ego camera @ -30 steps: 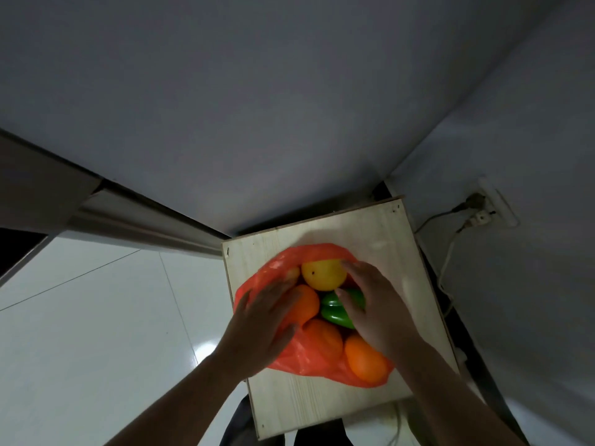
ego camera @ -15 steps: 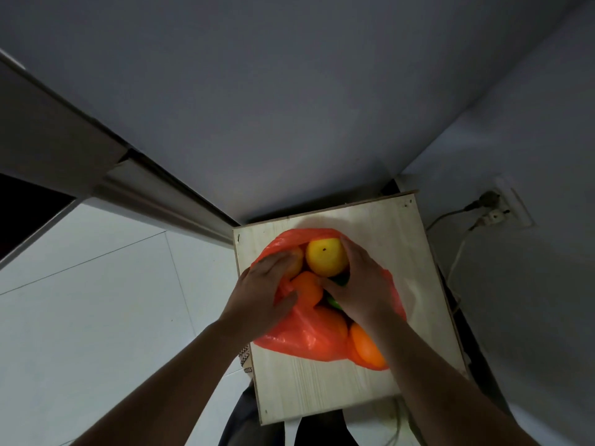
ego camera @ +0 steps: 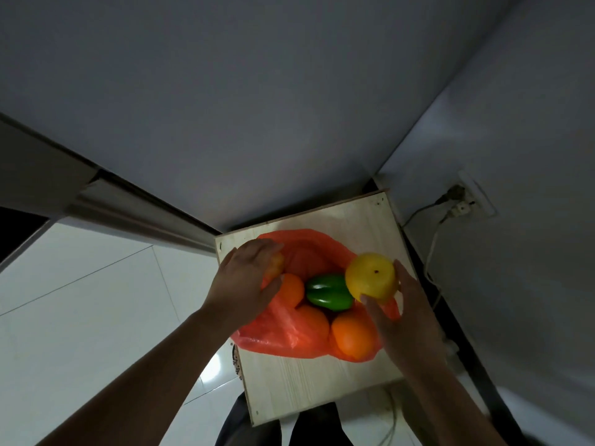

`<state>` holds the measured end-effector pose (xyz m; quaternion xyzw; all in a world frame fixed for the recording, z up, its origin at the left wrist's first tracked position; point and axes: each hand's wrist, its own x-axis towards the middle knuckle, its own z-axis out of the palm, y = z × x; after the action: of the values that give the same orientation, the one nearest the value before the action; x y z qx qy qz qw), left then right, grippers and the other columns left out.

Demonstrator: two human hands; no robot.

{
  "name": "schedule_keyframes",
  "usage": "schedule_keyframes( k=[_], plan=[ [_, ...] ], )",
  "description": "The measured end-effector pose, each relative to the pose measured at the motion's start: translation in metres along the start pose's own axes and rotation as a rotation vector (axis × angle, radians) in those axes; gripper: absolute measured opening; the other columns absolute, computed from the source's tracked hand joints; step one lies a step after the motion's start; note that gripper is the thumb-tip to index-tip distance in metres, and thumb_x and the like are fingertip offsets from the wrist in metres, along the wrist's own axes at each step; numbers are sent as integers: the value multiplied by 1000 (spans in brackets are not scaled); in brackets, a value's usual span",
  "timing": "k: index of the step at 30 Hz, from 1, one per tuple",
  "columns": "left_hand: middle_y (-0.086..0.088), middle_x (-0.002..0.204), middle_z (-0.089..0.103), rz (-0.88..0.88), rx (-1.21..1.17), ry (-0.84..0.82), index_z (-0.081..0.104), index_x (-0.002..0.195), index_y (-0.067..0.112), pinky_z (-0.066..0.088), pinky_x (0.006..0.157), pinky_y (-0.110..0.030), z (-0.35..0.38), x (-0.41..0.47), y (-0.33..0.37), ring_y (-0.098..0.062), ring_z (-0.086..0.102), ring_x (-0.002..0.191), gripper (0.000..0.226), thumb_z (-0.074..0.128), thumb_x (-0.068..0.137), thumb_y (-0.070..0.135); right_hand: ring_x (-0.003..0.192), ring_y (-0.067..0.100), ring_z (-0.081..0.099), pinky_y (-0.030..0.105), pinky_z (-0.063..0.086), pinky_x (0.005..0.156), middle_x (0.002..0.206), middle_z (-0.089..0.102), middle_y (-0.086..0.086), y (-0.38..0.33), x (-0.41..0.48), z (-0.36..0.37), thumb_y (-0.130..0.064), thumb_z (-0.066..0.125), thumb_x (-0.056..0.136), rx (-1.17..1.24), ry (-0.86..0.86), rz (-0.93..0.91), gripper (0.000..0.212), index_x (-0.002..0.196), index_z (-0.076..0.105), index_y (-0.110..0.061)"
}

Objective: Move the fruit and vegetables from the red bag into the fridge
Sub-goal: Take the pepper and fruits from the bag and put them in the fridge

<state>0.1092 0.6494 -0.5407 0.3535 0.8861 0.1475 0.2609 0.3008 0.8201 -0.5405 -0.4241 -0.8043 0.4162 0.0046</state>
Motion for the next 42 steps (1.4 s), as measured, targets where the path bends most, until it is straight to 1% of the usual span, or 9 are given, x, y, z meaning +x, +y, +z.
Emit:
schedule_keyframes(
  k=[5,9,14,19,23,27,34,39,42],
  plan=[
    [-1,138,46,103,-37,-36,45,133,25,34,102,-34,4,9,21,-21,41,127,52,46,85,43,109,12,48,32,44,81,134,47,3,13,-11,-4,-53,62,68,57,33,101,84,141,32,-25],
    [3,140,43,231,-39,-198,43,135,24,23,99,-17,35,17,45,-14,36,129,50,57,88,35,115,21,51,41,49,87,136,44,2,22,-12,3,-42,72,75,62,64,182,79,141,32,-26],
    [1,147,34,245,45,-329,29,142,26,33,106,-32,69,38,57,-18,31,134,66,59,85,41,113,22,53,38,48,86,136,45,3,32,-9,4,-40,70,78,113,62,268,75,141,31,-24],
    [-2,144,37,192,28,-436,27,142,27,42,99,-35,79,49,60,-22,42,126,74,59,81,53,114,22,53,45,52,88,135,44,1,35,-12,2,-37,72,76,162,64,288,76,140,32,-26],
    [-1,139,41,203,14,-415,32,141,25,40,100,-36,61,42,64,-21,42,125,72,61,80,51,115,21,52,45,51,88,137,42,0,25,-18,-4,-37,72,76,161,61,284,78,141,30,-26],
    [0,139,43,234,24,-375,31,141,25,37,101,-30,23,13,68,-18,41,125,70,59,82,50,113,16,50,35,48,87,135,43,0,0,-33,-19,-37,72,77,181,86,247,77,140,31,-24],
    [1,136,46,204,39,-299,34,140,24,40,89,-24,-51,-49,60,-17,47,119,67,58,83,51,116,10,43,31,43,93,137,41,-1,-65,-72,-45,-37,71,78,160,88,170,76,141,31,-22],
    [0,131,49,90,-32,-276,37,136,24,44,84,-27,-60,-66,52,-18,51,113,61,55,85,51,119,18,46,33,43,95,138,42,4,-78,-89,-33,-34,72,78,122,80,159,76,141,32,-17],
    [-2,122,54,57,-40,-315,41,132,21,49,80,-31,-59,-64,46,-19,56,104,57,51,86,54,120,18,44,27,38,90,137,41,3,-77,-96,-22,-34,70,80,89,55,153,74,141,31,-17]
  ],
)
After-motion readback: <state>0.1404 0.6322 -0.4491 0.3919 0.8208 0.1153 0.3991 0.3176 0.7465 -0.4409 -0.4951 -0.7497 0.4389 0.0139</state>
